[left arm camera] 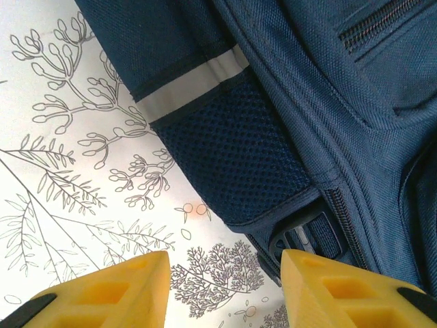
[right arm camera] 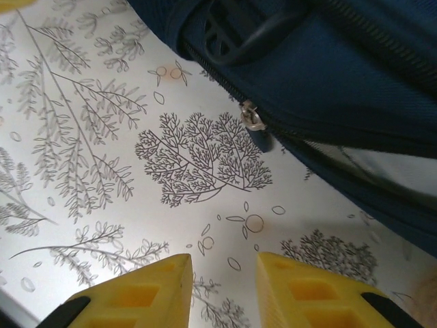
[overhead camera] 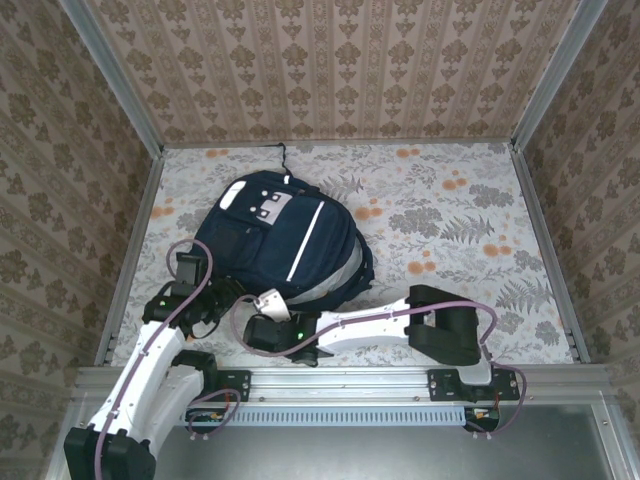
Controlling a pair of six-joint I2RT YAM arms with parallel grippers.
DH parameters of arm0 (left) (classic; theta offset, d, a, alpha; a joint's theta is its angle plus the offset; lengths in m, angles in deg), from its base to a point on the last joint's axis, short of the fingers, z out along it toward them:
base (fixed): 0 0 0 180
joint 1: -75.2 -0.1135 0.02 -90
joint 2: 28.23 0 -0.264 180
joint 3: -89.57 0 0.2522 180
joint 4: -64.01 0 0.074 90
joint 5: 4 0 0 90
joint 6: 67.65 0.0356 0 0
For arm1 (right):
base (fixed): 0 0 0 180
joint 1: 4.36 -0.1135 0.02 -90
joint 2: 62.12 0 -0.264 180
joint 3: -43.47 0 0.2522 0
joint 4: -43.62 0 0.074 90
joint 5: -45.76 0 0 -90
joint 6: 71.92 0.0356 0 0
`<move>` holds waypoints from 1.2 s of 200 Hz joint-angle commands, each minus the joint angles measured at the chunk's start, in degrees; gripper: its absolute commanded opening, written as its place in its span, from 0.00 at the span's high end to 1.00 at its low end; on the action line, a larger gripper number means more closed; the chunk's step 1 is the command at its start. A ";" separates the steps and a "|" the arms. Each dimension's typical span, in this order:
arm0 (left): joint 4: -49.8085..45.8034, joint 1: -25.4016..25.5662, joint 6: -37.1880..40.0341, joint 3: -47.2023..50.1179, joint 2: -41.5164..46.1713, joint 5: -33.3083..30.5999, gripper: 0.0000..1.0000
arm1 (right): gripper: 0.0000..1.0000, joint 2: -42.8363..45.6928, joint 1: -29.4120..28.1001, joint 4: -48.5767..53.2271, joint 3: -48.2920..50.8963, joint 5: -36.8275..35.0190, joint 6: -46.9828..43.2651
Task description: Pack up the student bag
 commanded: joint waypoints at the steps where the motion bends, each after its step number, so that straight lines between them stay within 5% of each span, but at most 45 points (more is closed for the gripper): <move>1: -1.43 0.45 -1.35 1.52 0.13 -0.38 0.54 | 0.69 -3.14 0.09 -0.23 -2.64 -2.40 1.69; 64: 10.91 0.37 -5.21 8.82 0.52 4.77 0.53 | 0.68 -3.19 1.32 1.05 -2.27 -5.41 2.56; 170: 31.50 -1.57 -7.35 18.06 -0.43 3.31 0.48 | 0.67 1.69 1.15 2.74 0.20 -4.60 3.01; 195: 33.87 -1.57 -6.64 18.82 -0.69 1.44 0.66 | 0.67 2.20 1.15 3.39 0.25 -5.05 3.49; 215: 31.64 -1.65 -5.72 17.81 -0.71 -0.22 1.00 | 0.66 3.28 1.15 4.16 0.81 -6.27 4.32; 240: 28.88 -1.56 -6.03 15.63 0.02 0.43 1.00 | 0.67 4.89 2.30 5.49 1.45 -7.01 5.64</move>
